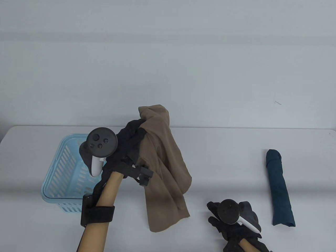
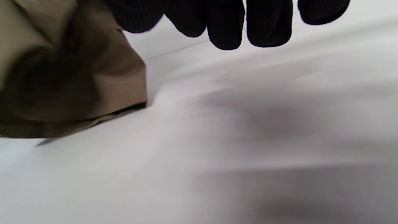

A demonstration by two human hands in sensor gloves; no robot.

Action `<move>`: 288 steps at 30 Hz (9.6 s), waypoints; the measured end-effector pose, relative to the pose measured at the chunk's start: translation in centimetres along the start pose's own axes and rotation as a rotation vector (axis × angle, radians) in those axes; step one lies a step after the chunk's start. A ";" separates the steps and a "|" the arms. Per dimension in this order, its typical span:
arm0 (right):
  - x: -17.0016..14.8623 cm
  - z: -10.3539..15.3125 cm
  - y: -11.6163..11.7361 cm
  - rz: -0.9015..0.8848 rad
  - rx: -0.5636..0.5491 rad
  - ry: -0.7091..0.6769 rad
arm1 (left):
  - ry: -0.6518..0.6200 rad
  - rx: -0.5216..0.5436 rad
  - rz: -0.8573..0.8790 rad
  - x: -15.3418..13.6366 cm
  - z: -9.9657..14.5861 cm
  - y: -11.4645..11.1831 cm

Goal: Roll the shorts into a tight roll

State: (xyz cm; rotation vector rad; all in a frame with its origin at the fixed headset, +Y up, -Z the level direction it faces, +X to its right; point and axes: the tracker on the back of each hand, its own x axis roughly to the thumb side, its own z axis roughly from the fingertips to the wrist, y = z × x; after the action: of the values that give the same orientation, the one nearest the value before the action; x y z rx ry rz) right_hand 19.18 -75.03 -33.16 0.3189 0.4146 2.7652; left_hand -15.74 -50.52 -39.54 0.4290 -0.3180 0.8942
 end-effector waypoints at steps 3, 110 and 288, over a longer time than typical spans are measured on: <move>-0.5 -0.2 0.1 0.025 0.001 0.024 | -0.097 -0.174 -0.139 1.1 2.2 -3.3; -4.3 -0.9 -0.3 -0.071 0.113 0.191 | 0.185 -0.865 -0.810 -10.2 8.7 -28.6; 7.0 -2.7 4.1 -0.027 0.357 -0.112 | 0.267 -1.038 -0.664 -12.1 1.1 -30.2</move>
State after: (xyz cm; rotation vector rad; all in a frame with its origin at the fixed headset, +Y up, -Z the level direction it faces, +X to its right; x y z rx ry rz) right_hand 10.87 -76.97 -33.16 0.5449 0.8773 2.6210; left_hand 1.26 -75.90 -50.68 -0.5321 -0.3215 0.0558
